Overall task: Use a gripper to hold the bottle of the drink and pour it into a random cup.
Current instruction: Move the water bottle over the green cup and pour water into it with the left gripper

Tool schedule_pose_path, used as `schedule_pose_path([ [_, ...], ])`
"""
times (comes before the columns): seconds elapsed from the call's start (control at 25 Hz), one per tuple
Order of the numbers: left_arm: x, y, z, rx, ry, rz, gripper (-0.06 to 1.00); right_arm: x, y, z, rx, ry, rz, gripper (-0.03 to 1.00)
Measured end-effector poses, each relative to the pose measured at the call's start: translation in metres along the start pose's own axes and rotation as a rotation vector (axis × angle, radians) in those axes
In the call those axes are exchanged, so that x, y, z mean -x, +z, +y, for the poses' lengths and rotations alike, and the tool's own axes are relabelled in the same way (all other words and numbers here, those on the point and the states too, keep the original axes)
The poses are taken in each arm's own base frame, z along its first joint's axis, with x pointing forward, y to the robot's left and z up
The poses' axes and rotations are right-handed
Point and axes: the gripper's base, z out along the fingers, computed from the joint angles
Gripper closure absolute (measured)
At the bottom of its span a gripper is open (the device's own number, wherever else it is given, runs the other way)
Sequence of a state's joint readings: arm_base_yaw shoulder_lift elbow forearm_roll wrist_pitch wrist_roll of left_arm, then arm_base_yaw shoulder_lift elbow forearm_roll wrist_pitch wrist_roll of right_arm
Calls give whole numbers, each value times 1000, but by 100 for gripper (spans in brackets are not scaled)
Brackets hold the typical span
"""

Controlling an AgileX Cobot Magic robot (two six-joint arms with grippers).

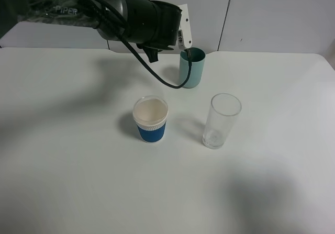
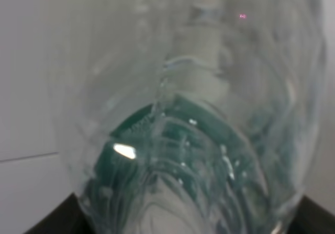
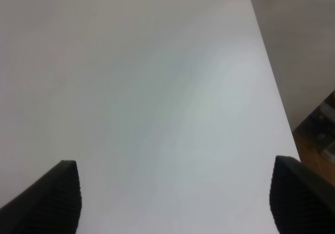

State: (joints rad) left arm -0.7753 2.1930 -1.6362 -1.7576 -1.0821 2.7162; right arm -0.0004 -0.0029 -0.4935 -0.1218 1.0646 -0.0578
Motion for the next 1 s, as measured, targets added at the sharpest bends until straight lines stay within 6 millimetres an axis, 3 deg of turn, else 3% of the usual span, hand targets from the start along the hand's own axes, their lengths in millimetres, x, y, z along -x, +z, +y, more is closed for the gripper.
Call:
schedule_pose_path([
  [1.0,0,0,4,47,68,1,44,0,0,0,0,0,0,23],
])
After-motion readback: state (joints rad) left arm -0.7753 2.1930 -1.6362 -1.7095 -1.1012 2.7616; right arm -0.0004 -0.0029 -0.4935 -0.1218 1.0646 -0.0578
